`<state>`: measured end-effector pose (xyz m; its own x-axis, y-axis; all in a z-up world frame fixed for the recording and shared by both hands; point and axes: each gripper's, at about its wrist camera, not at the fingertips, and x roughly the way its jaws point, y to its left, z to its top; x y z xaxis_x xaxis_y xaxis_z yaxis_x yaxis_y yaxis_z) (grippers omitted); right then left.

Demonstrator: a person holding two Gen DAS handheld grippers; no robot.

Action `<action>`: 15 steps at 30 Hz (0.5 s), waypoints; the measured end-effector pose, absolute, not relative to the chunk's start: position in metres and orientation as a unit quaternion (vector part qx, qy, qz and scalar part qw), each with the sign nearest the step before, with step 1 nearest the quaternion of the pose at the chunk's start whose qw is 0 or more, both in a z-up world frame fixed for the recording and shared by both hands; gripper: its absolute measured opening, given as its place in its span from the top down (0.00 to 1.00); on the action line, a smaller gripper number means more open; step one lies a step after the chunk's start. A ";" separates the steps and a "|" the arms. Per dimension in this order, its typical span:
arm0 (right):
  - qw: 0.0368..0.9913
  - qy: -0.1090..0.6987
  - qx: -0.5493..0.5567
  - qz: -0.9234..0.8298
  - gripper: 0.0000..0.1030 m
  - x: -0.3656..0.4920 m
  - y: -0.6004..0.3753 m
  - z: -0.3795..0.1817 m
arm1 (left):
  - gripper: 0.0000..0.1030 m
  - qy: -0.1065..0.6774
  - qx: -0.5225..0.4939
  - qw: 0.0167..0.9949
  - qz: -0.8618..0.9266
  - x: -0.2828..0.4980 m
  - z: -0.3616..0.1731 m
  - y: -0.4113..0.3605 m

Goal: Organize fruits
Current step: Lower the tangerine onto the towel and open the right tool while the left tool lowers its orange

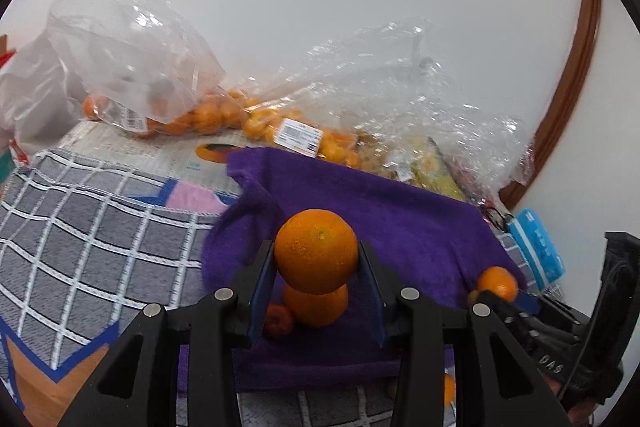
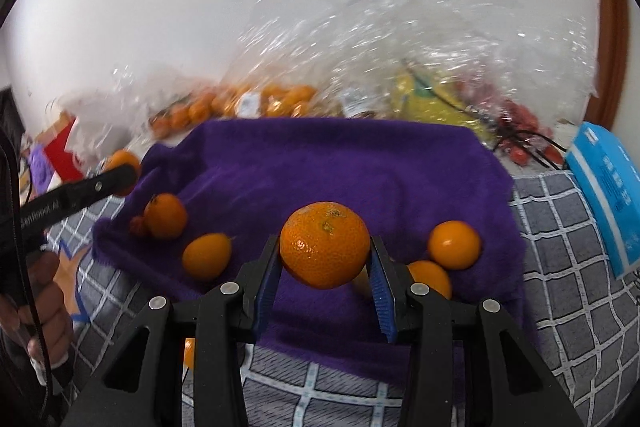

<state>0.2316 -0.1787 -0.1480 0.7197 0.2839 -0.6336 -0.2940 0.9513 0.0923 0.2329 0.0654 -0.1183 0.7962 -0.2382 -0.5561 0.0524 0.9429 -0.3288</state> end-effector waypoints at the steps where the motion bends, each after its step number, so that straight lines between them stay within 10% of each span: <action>1: 0.927 0.341 -0.011 0.158 0.59 0.230 -0.177 -0.149 | 0.63 0.311 -0.149 0.935 -0.081 0.233 -0.119 0.064; 15: 0.914 0.372 -0.016 0.163 0.59 0.238 -0.173 -0.160 | 0.63 0.346 -0.120 0.923 -0.122 0.235 -0.127 0.042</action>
